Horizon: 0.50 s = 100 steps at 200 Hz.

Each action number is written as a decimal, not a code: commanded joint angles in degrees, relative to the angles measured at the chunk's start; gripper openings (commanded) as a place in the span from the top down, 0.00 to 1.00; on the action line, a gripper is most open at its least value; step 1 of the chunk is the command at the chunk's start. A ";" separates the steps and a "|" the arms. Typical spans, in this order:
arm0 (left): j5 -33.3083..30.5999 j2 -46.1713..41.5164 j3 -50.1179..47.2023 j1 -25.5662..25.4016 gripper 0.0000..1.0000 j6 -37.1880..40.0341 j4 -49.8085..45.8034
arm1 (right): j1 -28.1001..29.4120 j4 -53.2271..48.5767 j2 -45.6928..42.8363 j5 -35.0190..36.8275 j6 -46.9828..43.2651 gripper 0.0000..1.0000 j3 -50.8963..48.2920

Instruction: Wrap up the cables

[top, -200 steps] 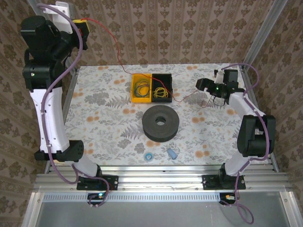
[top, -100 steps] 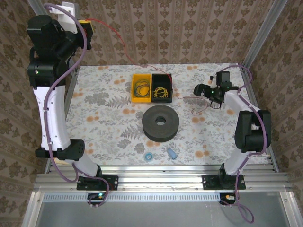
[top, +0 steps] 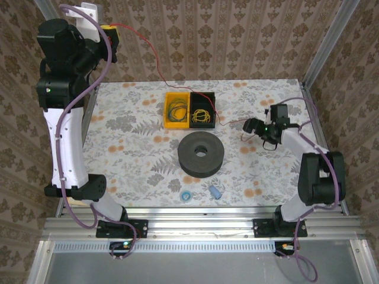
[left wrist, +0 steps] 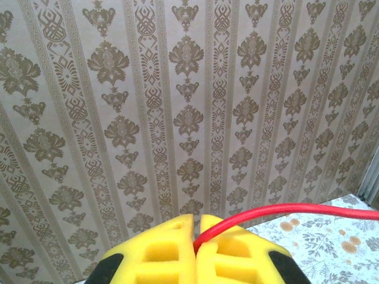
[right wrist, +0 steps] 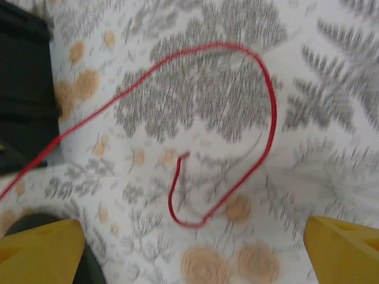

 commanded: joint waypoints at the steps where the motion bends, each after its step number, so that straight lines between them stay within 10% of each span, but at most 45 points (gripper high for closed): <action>1: -0.96 -0.05 1.18 -0.39 1.00 1.32 0.56 | 2.35 6.16 -3.99 -2.55 7.58 0.07 -5.58; 100: -1.22 -0.87 -0.25 -0.73 1.00 1.81 1.07 | 5.96 27.35 4.83 -0.76 22.09 0.37 -12.25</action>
